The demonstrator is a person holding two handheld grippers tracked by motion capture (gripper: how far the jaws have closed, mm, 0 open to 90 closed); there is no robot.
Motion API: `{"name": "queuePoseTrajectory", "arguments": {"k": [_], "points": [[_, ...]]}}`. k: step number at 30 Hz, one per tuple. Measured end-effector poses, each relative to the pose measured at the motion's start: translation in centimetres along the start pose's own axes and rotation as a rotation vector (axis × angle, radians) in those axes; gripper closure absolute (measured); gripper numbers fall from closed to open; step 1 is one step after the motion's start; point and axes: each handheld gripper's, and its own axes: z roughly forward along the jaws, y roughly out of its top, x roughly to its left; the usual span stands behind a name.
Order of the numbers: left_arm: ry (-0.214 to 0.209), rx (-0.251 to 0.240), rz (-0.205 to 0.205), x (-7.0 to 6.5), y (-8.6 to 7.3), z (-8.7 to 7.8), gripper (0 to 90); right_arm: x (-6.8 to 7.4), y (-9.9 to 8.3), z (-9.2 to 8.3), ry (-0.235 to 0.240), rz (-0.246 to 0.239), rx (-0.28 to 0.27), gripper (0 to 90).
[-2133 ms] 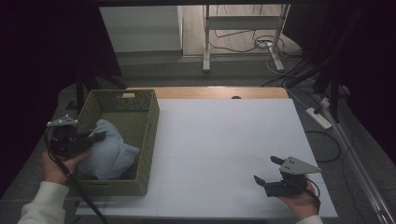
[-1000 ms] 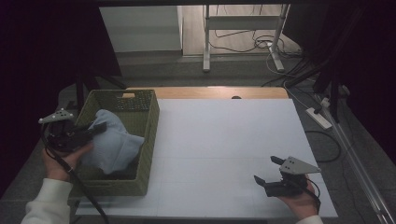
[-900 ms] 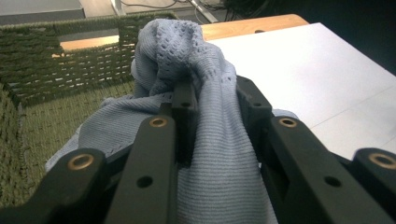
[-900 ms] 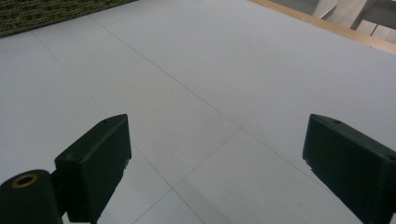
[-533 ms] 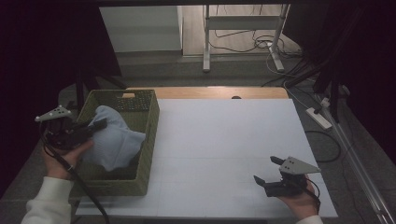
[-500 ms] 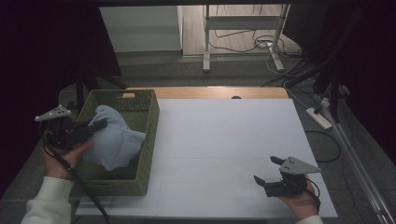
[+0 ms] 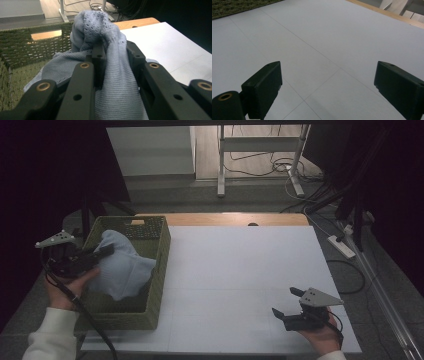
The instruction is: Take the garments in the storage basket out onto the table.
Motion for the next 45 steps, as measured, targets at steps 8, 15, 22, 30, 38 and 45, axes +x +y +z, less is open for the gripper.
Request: {"name": "queuePoseTrajectory", "arguments": {"k": [8,15,22,30,38,45], "points": [[-0.006,-0.003,0.002,-0.3,0.3,0.0,72.6,0.0,0.0,0.0,0.000,0.000,0.001,8.2],[-0.007,-0.012,0.005,-0.5,0.4,0.0,72.7,0.0,0.0,0.0,0.001,-0.001,0.002,8.2],[-0.016,-0.028,0.011,-0.9,0.8,-0.2,72.7,0.0,0.0,0.0,0.000,-0.002,0.004,8.2],[-0.027,-0.046,0.017,-1.4,1.3,-0.4,72.7,0.0,0.0,0.0,0.000,-0.002,0.002,8.2],[-0.035,-0.061,0.015,-1.7,1.6,-0.4,72.7,0.0,0.0,0.0,0.000,-0.003,0.003,8.2],[-0.047,-0.081,0.017,-1.9,2.2,-1.0,72.7,-0.1,0.0,0.0,-0.002,-0.003,0.000,8.2]]}}
